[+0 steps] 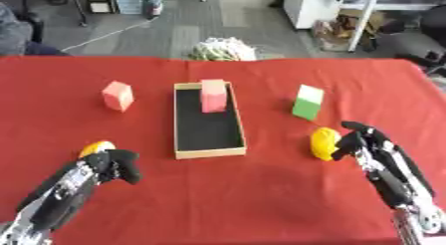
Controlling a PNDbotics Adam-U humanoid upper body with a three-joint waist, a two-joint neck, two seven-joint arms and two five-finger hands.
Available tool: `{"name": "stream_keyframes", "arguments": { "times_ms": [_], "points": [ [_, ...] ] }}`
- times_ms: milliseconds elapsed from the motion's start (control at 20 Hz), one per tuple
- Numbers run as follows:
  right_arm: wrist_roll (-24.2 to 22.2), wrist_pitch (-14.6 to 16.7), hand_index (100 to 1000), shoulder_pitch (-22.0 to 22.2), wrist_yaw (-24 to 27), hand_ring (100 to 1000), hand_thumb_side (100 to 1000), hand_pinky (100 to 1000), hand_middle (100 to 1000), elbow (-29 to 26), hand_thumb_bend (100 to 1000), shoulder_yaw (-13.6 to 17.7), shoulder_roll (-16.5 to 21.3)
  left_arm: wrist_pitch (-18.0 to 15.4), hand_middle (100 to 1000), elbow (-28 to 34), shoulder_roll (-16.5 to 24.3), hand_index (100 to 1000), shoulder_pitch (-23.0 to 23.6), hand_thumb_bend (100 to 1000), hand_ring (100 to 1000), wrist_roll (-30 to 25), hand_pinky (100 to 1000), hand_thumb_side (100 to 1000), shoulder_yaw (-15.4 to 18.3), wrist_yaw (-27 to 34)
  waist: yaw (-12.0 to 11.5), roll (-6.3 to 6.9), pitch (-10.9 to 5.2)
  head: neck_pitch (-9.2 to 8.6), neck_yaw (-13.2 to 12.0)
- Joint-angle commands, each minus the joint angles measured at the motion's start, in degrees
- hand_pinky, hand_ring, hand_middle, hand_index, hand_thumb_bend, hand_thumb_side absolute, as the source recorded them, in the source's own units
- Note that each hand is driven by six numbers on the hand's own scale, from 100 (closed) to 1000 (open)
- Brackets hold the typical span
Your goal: Pick up objects on the table and place them in the box.
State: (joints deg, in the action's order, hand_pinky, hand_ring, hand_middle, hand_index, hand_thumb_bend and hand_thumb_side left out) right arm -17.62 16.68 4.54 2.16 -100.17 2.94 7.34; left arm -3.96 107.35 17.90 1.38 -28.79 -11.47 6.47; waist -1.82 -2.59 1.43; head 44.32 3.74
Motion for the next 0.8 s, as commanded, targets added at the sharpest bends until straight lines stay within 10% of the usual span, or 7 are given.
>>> {"name": "stream_keyframes", "arguments": {
  "times_ms": [50,400,800],
  "points": [
    [-0.1,0.1,822,-0.6,0.1,492,510,592,535,-0.6,100,0.1,1.1,-0.1,590,0.7,0.8,799,-0.8,100,665,-0.2,686,989,0.3,0.1,0.0,-0.15,-0.13,-0.20,0.2],
    [0.0,0.2,822,-0.4,-0.1,493,505,592,536,-0.6,100,0.4,1.2,-1.5,596,1.9,2.4,802,-3.4,100,672,1.2,689,845,2.4,-0.1,-0.1,-0.01,-0.21,-0.20,0.3],
    [0.0,0.3,823,-0.3,-0.4,494,498,592,537,-0.6,100,0.6,1.8,-9.1,650,3.0,19.7,832,-16.8,100,702,3.8,724,291,5.4,-6.4,0.3,1.06,-0.80,-0.20,0.7]
  ]
}}
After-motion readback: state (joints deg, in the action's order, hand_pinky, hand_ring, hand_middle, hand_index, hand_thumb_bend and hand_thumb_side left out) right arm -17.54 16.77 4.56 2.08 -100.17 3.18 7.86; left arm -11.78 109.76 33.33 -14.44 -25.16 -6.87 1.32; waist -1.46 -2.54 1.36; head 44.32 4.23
